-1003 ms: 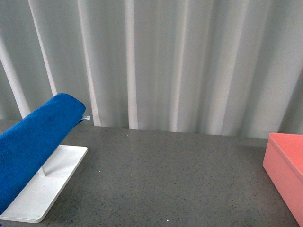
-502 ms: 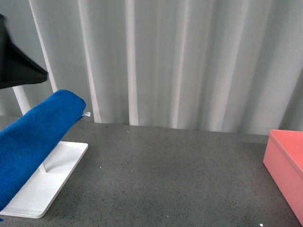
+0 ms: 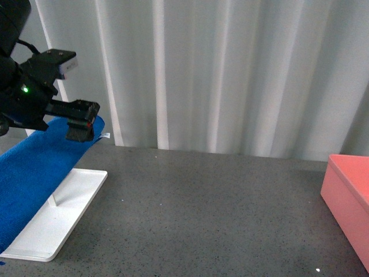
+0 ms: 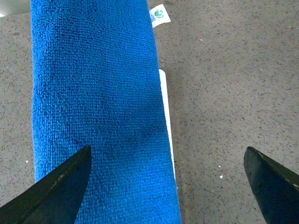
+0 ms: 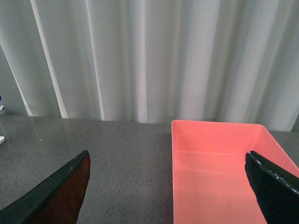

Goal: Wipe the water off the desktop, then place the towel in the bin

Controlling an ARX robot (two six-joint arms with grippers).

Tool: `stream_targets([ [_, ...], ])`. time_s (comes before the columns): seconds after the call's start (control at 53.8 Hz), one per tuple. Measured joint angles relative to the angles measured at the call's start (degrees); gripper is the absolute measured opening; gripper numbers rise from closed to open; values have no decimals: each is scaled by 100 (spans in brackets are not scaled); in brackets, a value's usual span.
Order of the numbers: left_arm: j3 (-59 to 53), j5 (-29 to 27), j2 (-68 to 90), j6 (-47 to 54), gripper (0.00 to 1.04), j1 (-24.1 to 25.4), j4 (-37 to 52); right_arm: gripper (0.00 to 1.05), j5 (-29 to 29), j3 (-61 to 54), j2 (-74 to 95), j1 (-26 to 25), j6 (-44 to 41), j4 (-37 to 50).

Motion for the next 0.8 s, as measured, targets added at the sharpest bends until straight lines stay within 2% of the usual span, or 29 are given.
stream_targets([
  [0.149, 0, -334, 184, 31, 98, -20, 531, 98, 0, 0, 0, 0, 0, 0],
  [0.39, -13, -817, 426, -48, 98, 142, 850, 98, 2, 0, 0, 0, 0, 0],
  [0.539, -199, -763, 577, -63, 98, 378, 863, 98, 0, 0, 0, 0, 0, 0],
  [0.687, -238, -710, 577, -50, 98, 407, 855, 98, 0, 0, 0, 0, -2, 0],
  [0.724, -245, -708, 577, -37, 96, 402, 855, 98, 0, 0, 0, 0, 0, 0],
  [0.799, -247, -688, 577, -37, 80, 387, 846, 98, 0, 0, 0, 0, -2, 0],
])
